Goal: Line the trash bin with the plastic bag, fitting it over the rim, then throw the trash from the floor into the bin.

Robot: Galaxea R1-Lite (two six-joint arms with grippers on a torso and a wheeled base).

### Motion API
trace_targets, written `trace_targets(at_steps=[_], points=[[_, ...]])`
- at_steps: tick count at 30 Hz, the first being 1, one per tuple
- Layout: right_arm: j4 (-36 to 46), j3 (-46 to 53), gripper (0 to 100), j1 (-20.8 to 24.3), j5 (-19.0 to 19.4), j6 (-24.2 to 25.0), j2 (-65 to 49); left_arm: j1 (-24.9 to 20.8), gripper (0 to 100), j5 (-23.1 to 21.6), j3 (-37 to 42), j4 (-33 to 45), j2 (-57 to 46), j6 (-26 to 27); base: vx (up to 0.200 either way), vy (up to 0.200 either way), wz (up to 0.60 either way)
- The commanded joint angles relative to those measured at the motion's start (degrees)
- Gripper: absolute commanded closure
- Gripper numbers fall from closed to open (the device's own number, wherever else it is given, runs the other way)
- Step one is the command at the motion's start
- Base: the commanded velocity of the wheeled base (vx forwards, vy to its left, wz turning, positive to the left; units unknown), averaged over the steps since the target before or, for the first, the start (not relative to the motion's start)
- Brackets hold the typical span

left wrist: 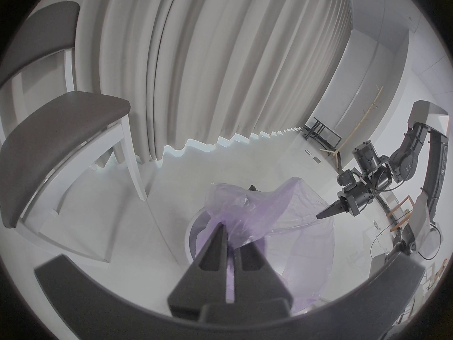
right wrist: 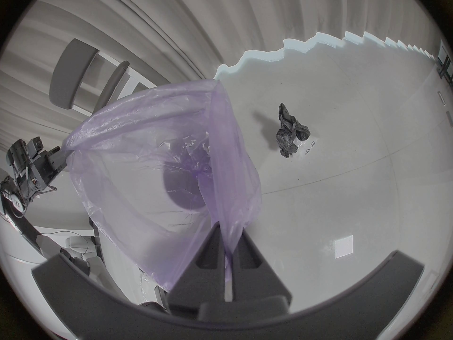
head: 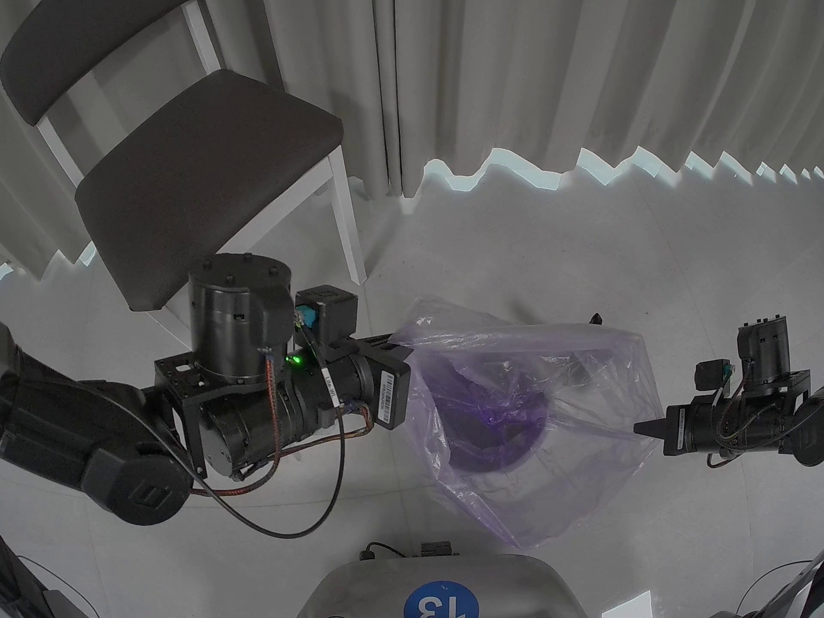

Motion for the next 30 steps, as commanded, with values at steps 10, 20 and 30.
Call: trace_targets(at_steps=[10, 20, 30], points=[[0.2, 0.7, 100, 1.9, 2.3, 0.3, -2.4, 3.2, 100, -1.5, -3.6, 0.0, 4.7, -3.6, 0.000, 0.000, 0.00], [0.0, 1.4, 100, 9.7, 2.0, 3.9, -1.9, 6.0, 100, -2.4, -4.0, 0.0, 7.3, -4.1, 0.000, 0.000, 0.00], [-4.8, 1.5, 100, 13.0, -0.1, 7.6, 3.2, 10.5, 100, -2.7, -2.9, 0.0, 8.4, -6.5, 0.000, 0.000, 0.00]])
